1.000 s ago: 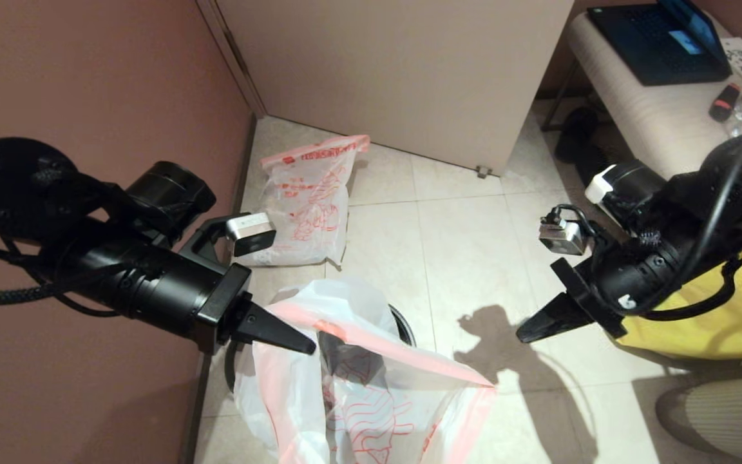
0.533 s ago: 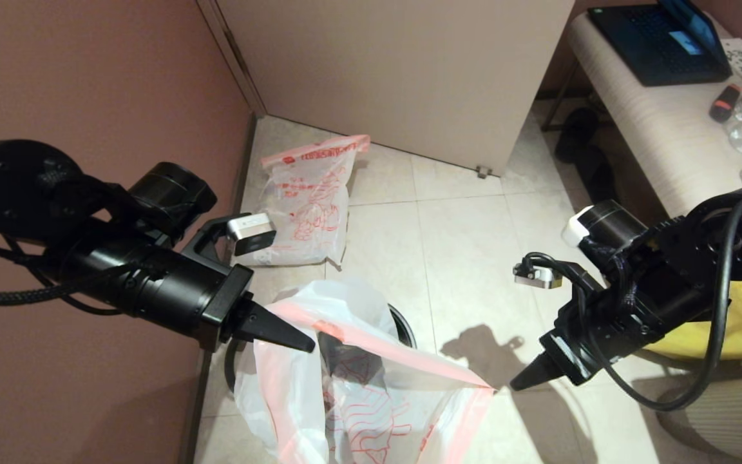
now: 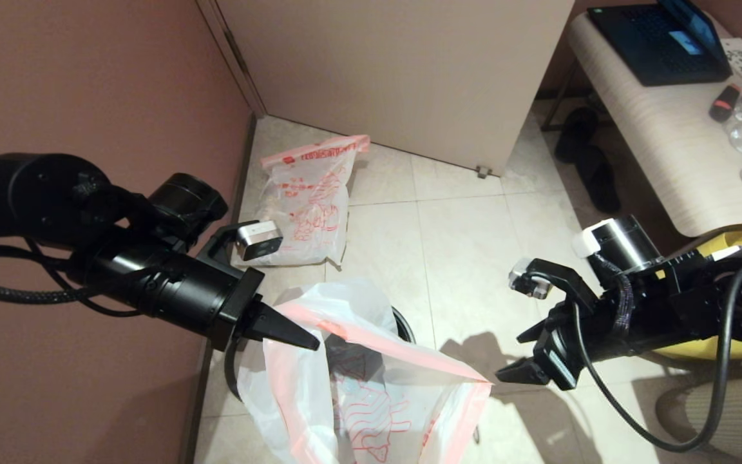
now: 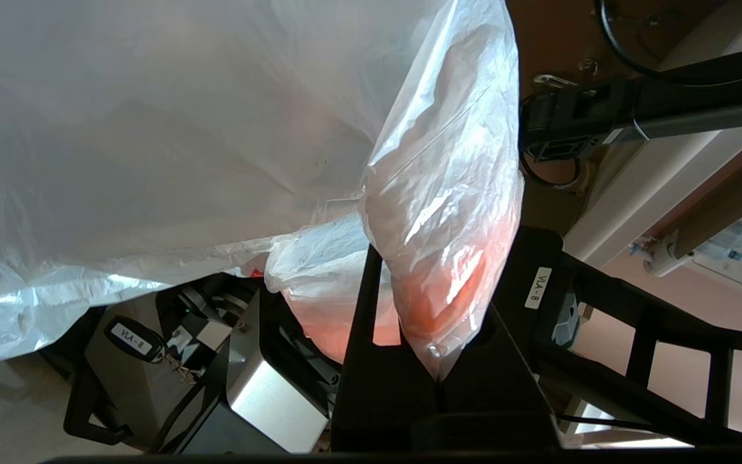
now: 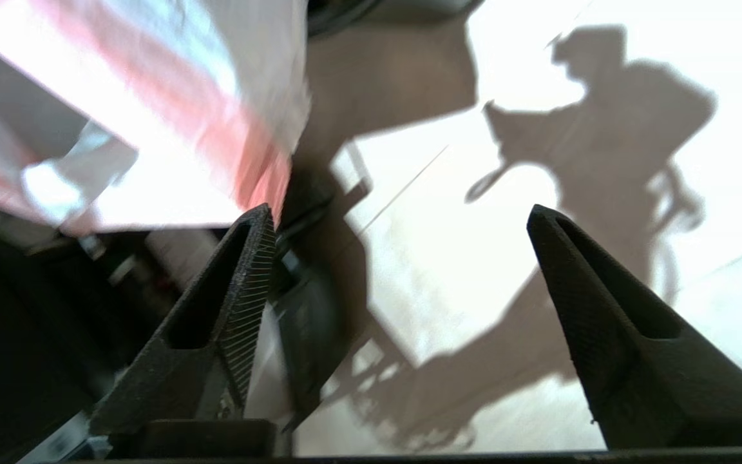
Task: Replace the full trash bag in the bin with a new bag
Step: Put the new garbage bag on the trash can
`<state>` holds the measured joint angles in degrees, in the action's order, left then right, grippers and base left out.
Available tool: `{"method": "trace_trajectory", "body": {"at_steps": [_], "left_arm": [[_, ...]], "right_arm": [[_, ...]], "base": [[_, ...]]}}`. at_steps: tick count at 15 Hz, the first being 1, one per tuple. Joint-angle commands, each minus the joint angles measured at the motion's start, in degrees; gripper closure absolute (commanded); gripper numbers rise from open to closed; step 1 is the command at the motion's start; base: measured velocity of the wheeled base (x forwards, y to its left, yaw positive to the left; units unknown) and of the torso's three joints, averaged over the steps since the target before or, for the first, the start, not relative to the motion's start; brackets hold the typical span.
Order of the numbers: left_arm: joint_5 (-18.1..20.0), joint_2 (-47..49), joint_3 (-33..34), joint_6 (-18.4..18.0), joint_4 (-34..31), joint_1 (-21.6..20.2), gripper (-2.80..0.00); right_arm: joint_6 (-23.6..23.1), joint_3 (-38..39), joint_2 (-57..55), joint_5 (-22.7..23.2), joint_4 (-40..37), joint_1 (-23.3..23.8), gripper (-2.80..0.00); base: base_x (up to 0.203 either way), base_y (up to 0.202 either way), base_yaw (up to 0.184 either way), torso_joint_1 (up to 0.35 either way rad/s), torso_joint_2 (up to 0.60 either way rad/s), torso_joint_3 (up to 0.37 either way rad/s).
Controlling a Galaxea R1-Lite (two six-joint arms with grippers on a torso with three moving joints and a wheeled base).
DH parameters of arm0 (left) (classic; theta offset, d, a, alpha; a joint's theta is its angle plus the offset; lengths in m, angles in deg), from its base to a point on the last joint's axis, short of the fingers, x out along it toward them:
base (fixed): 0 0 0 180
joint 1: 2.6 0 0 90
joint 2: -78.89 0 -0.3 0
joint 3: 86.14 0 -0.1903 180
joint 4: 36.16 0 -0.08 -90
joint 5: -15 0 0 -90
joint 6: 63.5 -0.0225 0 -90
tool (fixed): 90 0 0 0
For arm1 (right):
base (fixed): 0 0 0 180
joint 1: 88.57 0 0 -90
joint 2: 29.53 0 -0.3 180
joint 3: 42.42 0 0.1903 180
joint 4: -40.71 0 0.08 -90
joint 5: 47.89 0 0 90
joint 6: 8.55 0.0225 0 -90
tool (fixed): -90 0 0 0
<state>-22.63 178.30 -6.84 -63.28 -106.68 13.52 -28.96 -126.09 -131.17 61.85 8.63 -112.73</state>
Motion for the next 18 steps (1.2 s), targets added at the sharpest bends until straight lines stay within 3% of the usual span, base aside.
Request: {"method": "trace_trajectory", "body": {"at_steps": [1,15,18], "left_arm": [[0.45,0.45,0.26,0.04,-0.22,-0.03,0.00],[0.45,1.22,-1.06,-0.04,0.02,-1.09,0.00],[0.54,1.47,-1.25,0.00,0.58,-1.09,0.00]], "right_arm": [[-1.68,2.72,-1.11,-0.01,10.43,-0.71,-2.80],[-4.06,6.62,4.94,-1.63,11.85,-8.40,-2.80],[-4.34,8.35,3.52,-1.37,16.42,-9.67,-2.80]], "base": [[0.000,0.000,0.000,0.000,0.00,0.000],[0.000,0.000,0.000,0.000,0.00,0.000],[0.000,0.000,0.000,0.000,0.00,0.000]]}}
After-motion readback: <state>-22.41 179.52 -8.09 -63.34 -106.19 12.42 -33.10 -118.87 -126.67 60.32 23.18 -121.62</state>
